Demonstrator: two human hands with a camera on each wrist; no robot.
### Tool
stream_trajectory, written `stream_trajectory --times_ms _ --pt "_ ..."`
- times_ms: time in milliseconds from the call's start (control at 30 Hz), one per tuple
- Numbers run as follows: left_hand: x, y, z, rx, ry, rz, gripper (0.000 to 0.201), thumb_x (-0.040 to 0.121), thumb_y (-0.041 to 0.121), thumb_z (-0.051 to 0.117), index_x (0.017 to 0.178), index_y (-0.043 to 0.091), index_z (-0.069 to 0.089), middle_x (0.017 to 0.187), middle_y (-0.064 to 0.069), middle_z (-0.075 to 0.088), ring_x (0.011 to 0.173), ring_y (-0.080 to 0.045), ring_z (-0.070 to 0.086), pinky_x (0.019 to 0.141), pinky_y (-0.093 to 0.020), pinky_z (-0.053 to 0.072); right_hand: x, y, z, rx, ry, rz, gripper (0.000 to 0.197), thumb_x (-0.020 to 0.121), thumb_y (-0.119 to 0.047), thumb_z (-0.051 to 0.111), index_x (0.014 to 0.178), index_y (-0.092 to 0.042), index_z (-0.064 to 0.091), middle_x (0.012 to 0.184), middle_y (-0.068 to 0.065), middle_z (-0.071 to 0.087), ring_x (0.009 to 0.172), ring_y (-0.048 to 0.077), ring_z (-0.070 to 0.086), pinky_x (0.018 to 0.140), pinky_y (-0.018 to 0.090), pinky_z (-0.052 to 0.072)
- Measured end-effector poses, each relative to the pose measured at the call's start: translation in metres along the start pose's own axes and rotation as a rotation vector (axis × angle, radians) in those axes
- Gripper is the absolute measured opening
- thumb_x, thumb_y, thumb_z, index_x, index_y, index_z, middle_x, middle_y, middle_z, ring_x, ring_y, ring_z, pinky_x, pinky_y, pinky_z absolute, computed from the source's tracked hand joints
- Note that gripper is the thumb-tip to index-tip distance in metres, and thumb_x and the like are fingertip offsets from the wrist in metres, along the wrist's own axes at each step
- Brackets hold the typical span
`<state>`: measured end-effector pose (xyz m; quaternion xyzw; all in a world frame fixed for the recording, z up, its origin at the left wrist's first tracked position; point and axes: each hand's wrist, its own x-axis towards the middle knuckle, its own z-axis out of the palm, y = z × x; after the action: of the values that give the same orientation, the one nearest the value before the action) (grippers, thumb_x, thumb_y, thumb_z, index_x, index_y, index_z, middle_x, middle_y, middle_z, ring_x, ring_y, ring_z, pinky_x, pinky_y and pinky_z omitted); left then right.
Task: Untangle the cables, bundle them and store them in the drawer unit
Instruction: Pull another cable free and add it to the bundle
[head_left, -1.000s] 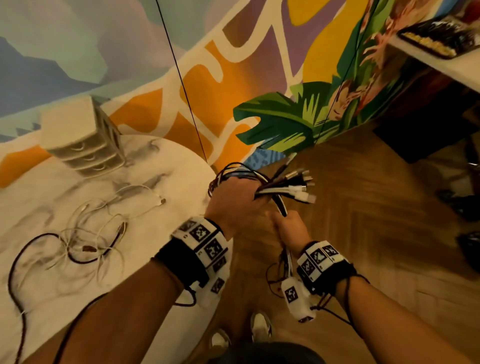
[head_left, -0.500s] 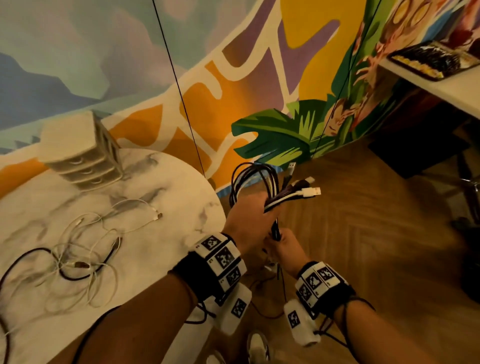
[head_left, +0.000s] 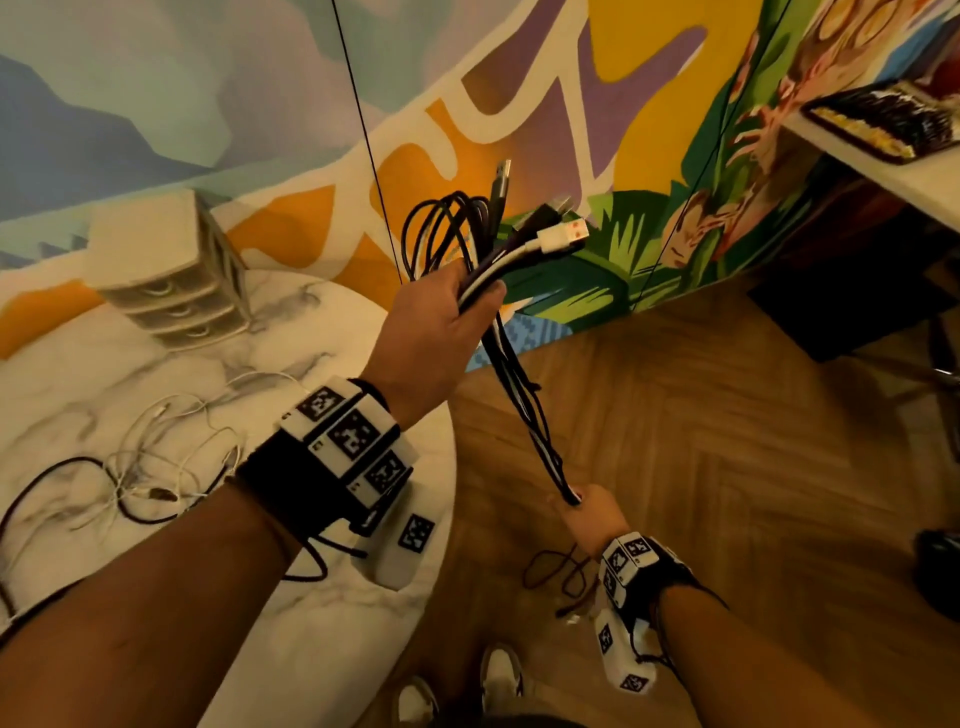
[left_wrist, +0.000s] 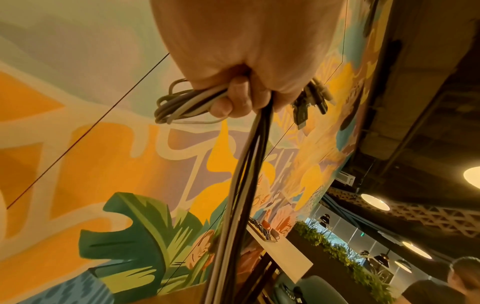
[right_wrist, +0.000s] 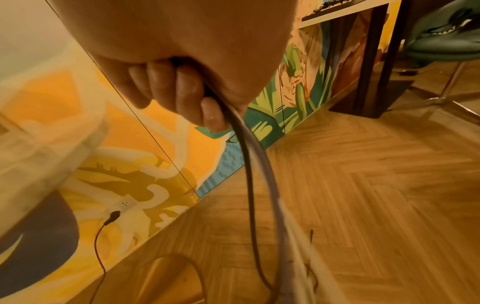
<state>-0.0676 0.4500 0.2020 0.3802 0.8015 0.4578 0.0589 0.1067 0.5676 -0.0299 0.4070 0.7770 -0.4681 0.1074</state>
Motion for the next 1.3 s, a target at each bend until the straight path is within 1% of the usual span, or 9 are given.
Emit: stream_trajectory --times_ms 233,367,500,667,767,900,1000,1100,1300 --pt "0.006 0.009 -0.019 -0.024 0.09 0.062 0.012 0.095 0.026 0.051 0.089 0.018 0.057 0.059 0.006 0.047 0.05 -0.004 0.044 0.046 -0.015 0.032 0.009 0.021 0.007 -0.279 -0.101 0.078 0.022 0.091 -0.034 0.055 0.085 -0.014 0.061 0.063 -0.002 0.053 0.055 0.012 0.049 0.052 0.024 0.039" --pt "-0.002 0.009 -0.018 -0.094 0.073 0.056 0.021 0.095 0.027 0.051 0.088 0.009 0.058 0.058 0.004 0.046 0.048 -0.006 0.042 0.045 -0.016 0.032 0.009 0.025 0.007 -0.294 -0.132 0.194 0.032 0.09 -0.04 0.055 0.069 -0.017 0.049 0.064 0.0 0.051 0.058 0.016 0.049 0.052 0.027 0.037" --pt "-0.004 0.008 -0.016 -0.169 0.046 0.042 0.02 0.096 0.026 0.05 0.087 0.01 0.059 0.057 0.003 0.043 0.048 -0.006 0.039 0.046 -0.021 0.033 0.014 0.033 -0.001 -0.444 -0.188 0.189 0.032 0.082 -0.041 0.058 0.1 -0.016 0.066 0.091 0.005 0.067 0.078 0.022 0.061 0.07 0.032 0.052" --pt "-0.019 -0.002 0.01 -0.194 -0.025 -0.01 0.017 0.095 0.026 0.051 0.078 0.026 0.05 0.052 0.009 0.04 0.042 -0.003 0.04 0.042 -0.013 0.029 -0.009 -0.024 -0.033 -0.454 -0.168 -0.137 0.07 0.075 -0.025 0.071 0.137 -0.028 0.04 0.134 0.006 0.046 0.125 0.025 0.044 0.103 0.029 0.038" --pt "-0.031 -0.011 0.03 -0.155 -0.07 -0.065 0.014 0.095 0.024 0.051 0.081 0.025 0.051 0.055 0.01 0.044 0.045 0.003 0.046 0.044 -0.01 0.032 -0.048 -0.097 -0.056 0.034 -0.173 -0.493 0.079 0.073 0.005 0.072 0.123 -0.041 0.034 0.124 -0.025 0.041 0.114 -0.003 0.048 0.092 -0.002 0.03" --pt "-0.039 -0.022 0.046 -0.164 -0.085 -0.132 0.012 0.095 0.023 0.05 0.085 0.02 0.055 0.066 0.01 0.054 0.059 0.005 0.053 0.055 -0.009 0.035 -0.064 -0.141 -0.054 0.28 -0.246 -0.635 0.08 0.07 0.017 0.068 0.126 -0.032 0.038 0.112 -0.015 0.057 0.1 -0.002 0.06 0.08 0.013 0.05" --pt "-0.04 -0.031 0.045 -0.135 -0.081 -0.179 0.015 0.095 0.026 0.05 0.086 0.016 0.055 0.068 0.005 0.054 0.061 -0.006 0.05 0.056 -0.02 0.037 -0.06 -0.14 -0.042 0.255 -0.283 -0.59 0.073 0.071 0.013 0.069 0.124 -0.028 0.042 0.117 0.009 0.06 0.102 0.017 0.062 0.082 0.025 0.054" --pt "-0.04 -0.039 0.034 -0.118 -0.051 -0.197 0.018 0.095 0.026 0.049 0.08 0.017 0.053 0.06 0.007 0.046 0.051 -0.005 0.042 0.047 -0.014 0.031 -0.048 -0.11 -0.038 0.147 -0.249 -0.486 0.074 0.072 0.005 0.071 0.129 -0.031 0.042 0.128 -0.002 0.055 0.113 0.004 0.055 0.09 0.015 0.046" --pt "-0.04 -0.047 0.027 -0.108 0.001 -0.228 0.022 0.096 0.028 0.048 0.08 0.013 0.053 0.057 0.004 0.042 0.044 -0.004 0.041 0.044 -0.012 0.031 -0.051 -0.09 -0.058 -0.269 -0.216 -0.187 0.078 0.085 -0.02 0.068 0.148 -0.017 0.021 0.144 0.003 0.039 0.131 0.017 0.039 0.093 0.015 0.031"
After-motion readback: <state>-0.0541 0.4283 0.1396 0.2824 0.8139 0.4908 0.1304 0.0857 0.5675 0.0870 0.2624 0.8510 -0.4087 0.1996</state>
